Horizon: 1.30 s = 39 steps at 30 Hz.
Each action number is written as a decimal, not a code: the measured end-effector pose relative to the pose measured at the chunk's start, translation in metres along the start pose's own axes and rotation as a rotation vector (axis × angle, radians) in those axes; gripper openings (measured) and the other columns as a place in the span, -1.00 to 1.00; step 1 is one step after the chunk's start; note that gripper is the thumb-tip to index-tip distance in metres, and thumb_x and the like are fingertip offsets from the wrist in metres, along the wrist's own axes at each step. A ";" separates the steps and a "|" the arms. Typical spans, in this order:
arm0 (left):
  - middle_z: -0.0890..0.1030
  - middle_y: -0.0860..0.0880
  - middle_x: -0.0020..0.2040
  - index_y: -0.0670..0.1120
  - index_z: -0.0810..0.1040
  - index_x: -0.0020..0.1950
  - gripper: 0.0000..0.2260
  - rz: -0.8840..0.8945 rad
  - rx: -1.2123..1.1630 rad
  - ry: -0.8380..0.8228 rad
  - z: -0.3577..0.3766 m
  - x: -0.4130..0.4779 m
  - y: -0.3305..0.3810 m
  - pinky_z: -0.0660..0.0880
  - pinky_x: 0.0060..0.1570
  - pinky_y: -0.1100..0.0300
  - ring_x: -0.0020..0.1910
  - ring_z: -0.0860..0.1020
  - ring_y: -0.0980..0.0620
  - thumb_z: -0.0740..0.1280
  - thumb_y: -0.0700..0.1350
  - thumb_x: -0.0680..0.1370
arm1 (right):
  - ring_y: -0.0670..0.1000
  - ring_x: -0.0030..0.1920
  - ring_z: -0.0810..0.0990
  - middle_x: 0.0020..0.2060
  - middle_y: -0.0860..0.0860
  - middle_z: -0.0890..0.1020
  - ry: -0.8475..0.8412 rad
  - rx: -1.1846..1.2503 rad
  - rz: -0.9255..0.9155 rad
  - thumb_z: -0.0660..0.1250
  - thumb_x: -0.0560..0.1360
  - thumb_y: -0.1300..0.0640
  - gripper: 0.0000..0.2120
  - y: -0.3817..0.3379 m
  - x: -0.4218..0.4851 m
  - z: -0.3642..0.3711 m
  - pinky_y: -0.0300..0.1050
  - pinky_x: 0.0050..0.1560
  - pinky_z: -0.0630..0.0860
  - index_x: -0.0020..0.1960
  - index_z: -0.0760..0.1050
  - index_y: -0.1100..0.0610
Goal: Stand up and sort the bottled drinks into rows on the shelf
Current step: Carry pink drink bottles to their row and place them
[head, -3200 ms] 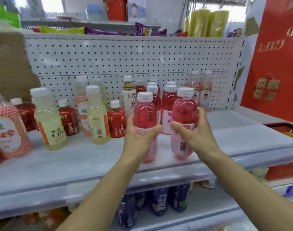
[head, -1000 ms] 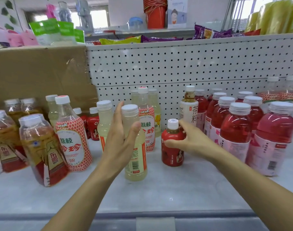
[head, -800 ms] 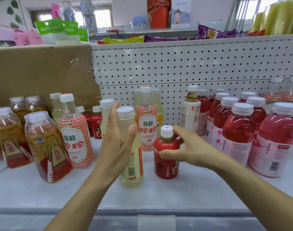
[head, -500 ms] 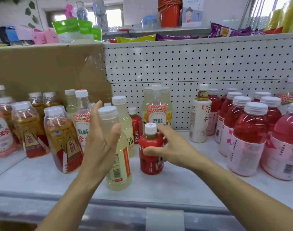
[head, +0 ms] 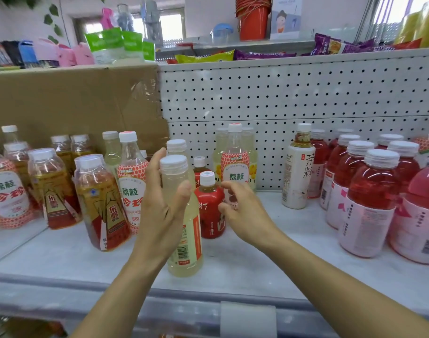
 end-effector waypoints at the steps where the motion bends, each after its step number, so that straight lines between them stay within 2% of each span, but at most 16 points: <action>1: 0.52 0.33 0.18 0.32 0.18 0.44 -0.53 -0.004 -0.017 -0.007 0.002 0.000 0.000 0.46 0.09 0.33 0.17 0.54 0.25 0.26 0.09 0.58 | -0.05 0.29 0.43 0.28 -0.04 0.45 0.050 0.034 -0.037 0.30 0.58 0.16 -0.60 -0.005 -0.004 -0.006 0.06 0.35 0.44 0.41 0.39 0.02; 3: 0.53 0.27 0.19 0.28 0.19 0.46 -0.52 -0.007 -0.050 -0.039 0.008 0.001 0.001 0.49 0.12 0.23 0.19 0.55 0.20 0.27 0.07 0.59 | -0.10 0.18 0.51 0.17 -0.08 0.54 0.068 0.198 -0.116 0.33 0.57 0.13 -0.64 -0.018 -0.013 -0.015 -0.08 0.22 0.52 0.35 0.45 0.01; 5: 0.52 0.14 0.24 0.22 0.17 0.49 -0.52 -0.015 -0.088 -0.108 0.019 0.001 0.007 0.56 0.11 0.13 0.17 0.57 0.18 0.29 0.02 0.63 | -0.12 0.12 0.58 0.13 -0.08 0.60 -0.111 0.376 -0.167 0.39 0.53 0.16 -0.57 -0.034 -0.024 -0.011 -0.16 0.14 0.56 0.38 0.44 0.00; 7: 0.51 0.09 0.23 0.20 0.19 0.48 -0.55 -0.059 -0.175 -0.202 0.031 0.001 0.013 0.61 -0.01 0.21 0.08 0.60 0.24 0.26 -0.06 0.65 | -0.16 0.15 0.60 0.15 -0.14 0.61 -0.276 0.445 -0.147 0.45 0.48 0.19 -0.46 -0.041 -0.032 -0.003 -0.19 0.17 0.56 0.40 0.38 -0.06; 8: 0.48 0.09 0.25 0.22 0.22 0.46 -0.59 -0.071 -0.195 -0.221 0.034 0.003 0.016 0.61 0.03 0.18 0.10 0.59 0.24 0.25 -0.04 0.66 | -0.19 0.15 0.60 0.15 -0.17 0.62 -0.281 0.453 -0.119 0.48 0.47 0.18 -0.43 -0.041 -0.033 0.000 -0.21 0.16 0.56 0.39 0.36 -0.09; 9: 0.45 0.10 0.29 0.27 0.24 0.45 -0.61 -0.056 -0.153 -0.198 0.032 0.008 0.016 0.58 0.15 0.08 0.19 0.55 0.20 0.24 0.05 0.65 | -0.21 0.13 0.60 0.12 -0.17 0.62 -0.243 0.441 -0.093 0.49 0.46 0.16 -0.44 -0.039 -0.033 0.000 -0.21 0.13 0.57 0.37 0.36 -0.10; 11: 0.37 0.13 0.36 0.35 0.24 0.43 -0.57 -0.030 -0.046 -0.081 0.020 0.023 0.008 0.42 0.35 -0.10 0.37 0.40 0.09 0.21 0.23 0.57 | -0.23 0.07 0.61 0.07 -0.17 0.63 -0.154 0.388 -0.063 0.51 0.44 0.11 -0.49 -0.034 -0.030 -0.003 -0.21 0.10 0.57 0.29 0.37 -0.11; 14: 0.24 0.12 0.50 0.18 0.05 0.58 -0.38 -0.145 -0.044 0.043 0.007 0.051 -0.020 0.25 0.47 -0.10 0.49 0.24 0.08 0.19 0.28 0.59 | -0.27 0.04 0.60 0.01 -0.23 0.62 -0.108 0.336 -0.068 0.52 0.42 0.09 -0.51 -0.031 -0.030 -0.006 -0.31 0.03 0.56 0.25 0.37 -0.13; 17: 0.22 0.03 0.57 0.06 -0.05 0.62 -0.33 -0.340 -0.023 -0.058 0.015 0.068 -0.049 0.24 0.47 -0.11 0.51 0.23 0.01 0.17 0.25 0.62 | -0.28 0.00 0.61 -0.04 -0.27 0.62 -0.078 0.334 -0.078 0.51 0.43 0.12 -0.54 -0.028 -0.030 -0.013 -0.39 -0.06 0.53 0.21 0.39 -0.14; 20: 0.48 0.03 0.33 0.02 0.25 0.47 -0.52 -0.394 0.004 -0.103 0.018 0.073 -0.064 0.42 0.33 -0.11 0.31 0.46 0.01 0.17 0.22 0.63 | -0.30 0.02 0.59 0.03 -0.22 0.62 -0.050 0.316 -0.064 0.51 0.43 0.07 -0.50 -0.022 -0.029 -0.018 -0.39 -0.05 0.50 0.27 0.37 -0.13; 22: 0.52 0.02 0.20 0.02 0.35 0.30 -0.67 -0.340 0.054 -0.086 0.015 0.075 -0.066 0.48 0.23 -0.06 0.21 0.51 0.01 0.17 0.19 0.64 | -0.30 0.05 0.59 0.07 -0.21 0.61 -0.034 0.307 -0.058 0.51 0.43 0.04 -0.48 -0.020 -0.029 -0.019 -0.38 -0.04 0.49 0.28 0.36 -0.14; 26: 0.46 -0.02 0.15 0.02 0.39 0.24 -0.66 -0.217 0.155 -0.058 0.005 0.066 -0.062 0.47 0.22 -0.10 0.16 0.47 -0.01 0.17 0.23 0.62 | -0.25 0.06 0.60 0.07 -0.19 0.61 -0.005 0.310 -0.052 0.52 0.42 0.03 -0.50 -0.016 -0.029 -0.018 -0.28 0.01 0.52 0.26 0.36 -0.13; 29: 0.48 0.04 0.10 0.17 0.39 0.18 -0.65 -0.149 0.119 -0.048 0.000 0.050 -0.052 0.48 0.19 -0.10 0.14 0.49 0.01 0.14 0.36 0.56 | -0.26 0.06 0.59 0.08 -0.19 0.60 0.017 0.291 -0.057 0.52 0.42 0.01 -0.50 -0.016 -0.029 -0.017 -0.32 -0.02 0.50 0.26 0.36 -0.14; 32: 0.52 0.01 0.07 0.25 0.40 0.08 -0.76 -0.101 0.073 -0.038 -0.004 0.036 -0.040 0.50 0.15 -0.07 0.10 0.51 0.03 0.14 0.35 0.57 | -0.25 0.06 0.59 0.08 -0.20 0.60 0.046 0.260 -0.060 0.52 0.41 0.00 -0.48 -0.015 -0.031 -0.018 -0.28 0.01 0.53 0.28 0.36 -0.15; 36: 0.57 0.10 -0.02 0.08 0.44 0.17 -0.72 -0.099 -0.037 -0.060 -0.003 0.019 -0.023 0.53 0.03 0.08 0.01 0.57 0.12 0.17 0.23 0.63 | -0.23 0.01 0.61 0.00 -0.22 0.61 0.139 0.201 -0.048 0.52 0.40 0.02 -0.56 -0.009 -0.038 -0.033 -0.24 -0.02 0.55 0.17 0.40 -0.14; 39: 0.59 0.20 -0.03 0.07 0.43 0.18 -0.72 -0.113 -0.071 -0.122 0.006 0.011 -0.014 0.51 -0.03 0.21 -0.02 0.58 0.21 0.17 0.21 0.60 | -0.27 -0.02 0.60 -0.02 -0.26 0.60 0.219 0.172 0.007 0.53 0.39 0.00 -0.55 0.003 -0.040 -0.051 -0.25 -0.03 0.50 0.17 0.38 -0.13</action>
Point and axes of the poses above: each hand's wrist, its own x-axis towards the middle knuckle, its own z-axis out of the palm, y = z × x, the point moved 6 cm from there along x, towards the middle knuckle
